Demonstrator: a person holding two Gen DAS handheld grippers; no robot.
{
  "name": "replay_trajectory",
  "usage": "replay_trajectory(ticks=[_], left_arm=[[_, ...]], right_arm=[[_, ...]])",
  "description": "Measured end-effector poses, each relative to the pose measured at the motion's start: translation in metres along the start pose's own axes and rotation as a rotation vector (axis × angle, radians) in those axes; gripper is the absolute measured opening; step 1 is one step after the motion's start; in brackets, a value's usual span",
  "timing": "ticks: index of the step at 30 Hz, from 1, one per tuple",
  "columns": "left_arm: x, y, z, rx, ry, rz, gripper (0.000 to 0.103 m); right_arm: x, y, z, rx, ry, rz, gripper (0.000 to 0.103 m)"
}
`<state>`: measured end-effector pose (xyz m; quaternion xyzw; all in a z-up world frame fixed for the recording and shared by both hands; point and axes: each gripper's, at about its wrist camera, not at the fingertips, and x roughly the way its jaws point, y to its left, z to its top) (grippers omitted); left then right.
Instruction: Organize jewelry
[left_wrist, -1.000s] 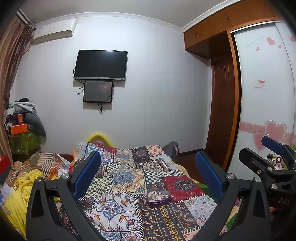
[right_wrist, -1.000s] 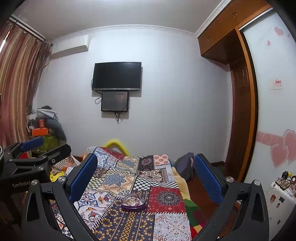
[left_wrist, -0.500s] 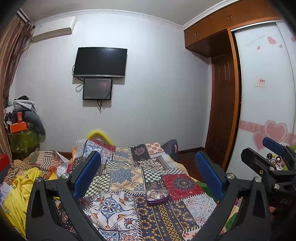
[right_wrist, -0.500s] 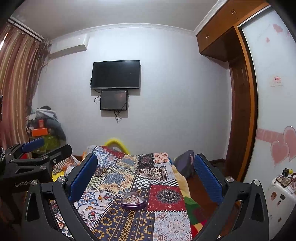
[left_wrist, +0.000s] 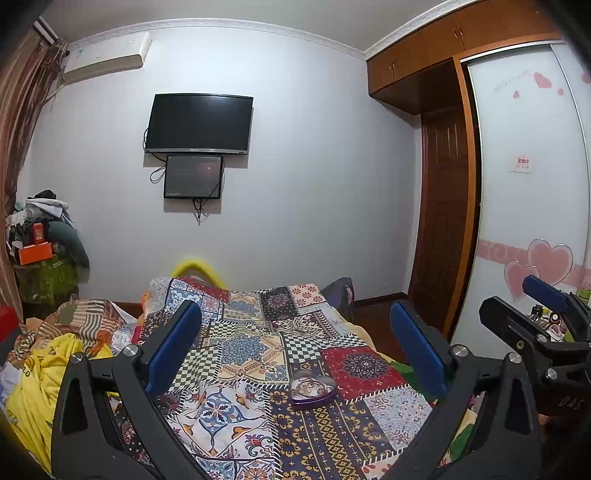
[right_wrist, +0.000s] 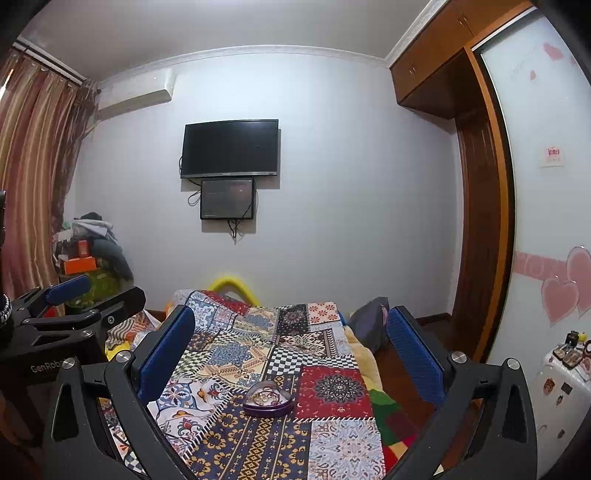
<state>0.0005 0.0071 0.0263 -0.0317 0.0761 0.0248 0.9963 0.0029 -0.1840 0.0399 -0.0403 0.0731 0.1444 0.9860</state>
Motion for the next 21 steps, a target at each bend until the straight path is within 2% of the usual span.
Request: replay_trajectory(ticks=[21], left_arm=[[0.0047,-0.003,-0.0019,-0.008,0.025,-0.028,0.103]], right_arm=[[0.0062,0.0004,-0.004,0.013,0.026,0.003,0.103]])
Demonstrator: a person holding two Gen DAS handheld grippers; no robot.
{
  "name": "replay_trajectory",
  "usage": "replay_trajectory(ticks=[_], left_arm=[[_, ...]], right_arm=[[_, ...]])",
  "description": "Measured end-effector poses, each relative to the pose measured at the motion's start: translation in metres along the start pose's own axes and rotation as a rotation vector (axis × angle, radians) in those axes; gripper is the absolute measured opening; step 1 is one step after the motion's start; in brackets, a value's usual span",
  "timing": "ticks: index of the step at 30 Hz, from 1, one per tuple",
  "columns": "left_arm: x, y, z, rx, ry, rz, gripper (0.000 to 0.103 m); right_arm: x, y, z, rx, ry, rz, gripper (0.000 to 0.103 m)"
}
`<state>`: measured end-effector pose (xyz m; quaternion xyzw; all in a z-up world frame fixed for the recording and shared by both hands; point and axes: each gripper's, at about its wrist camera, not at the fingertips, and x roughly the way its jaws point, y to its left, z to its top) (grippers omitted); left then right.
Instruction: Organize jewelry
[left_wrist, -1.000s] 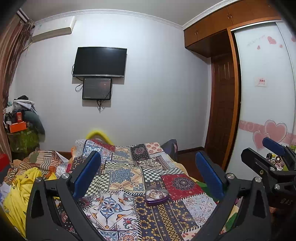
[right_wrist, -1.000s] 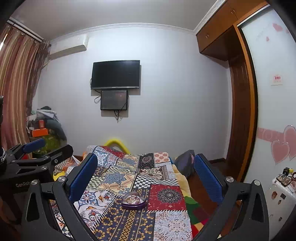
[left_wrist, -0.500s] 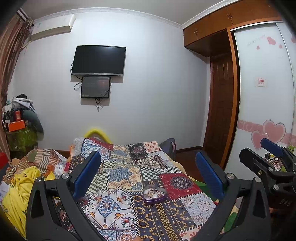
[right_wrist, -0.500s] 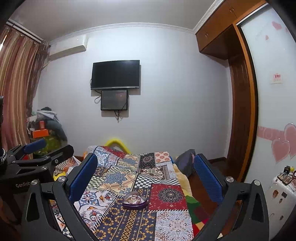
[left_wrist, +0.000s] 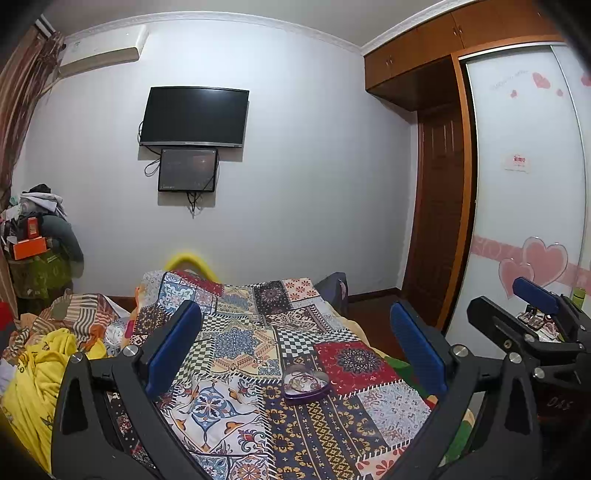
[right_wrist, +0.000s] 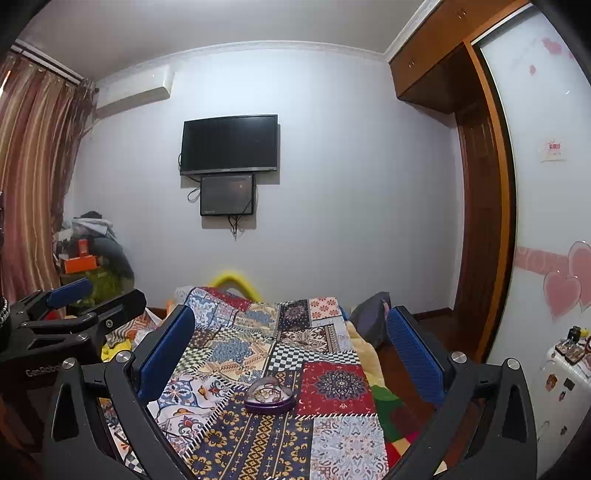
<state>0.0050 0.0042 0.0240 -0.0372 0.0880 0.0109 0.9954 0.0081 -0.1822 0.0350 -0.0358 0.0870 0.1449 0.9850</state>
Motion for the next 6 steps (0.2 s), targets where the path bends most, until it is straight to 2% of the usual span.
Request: replay_trajectory(ticks=[6], left_arm=[[0.0041,0.0,-0.0028,0.005,0.006,-0.009,0.103]], right_arm=[[0.0028,-0.001,-0.0008,0.011,0.009,0.003,0.103]])
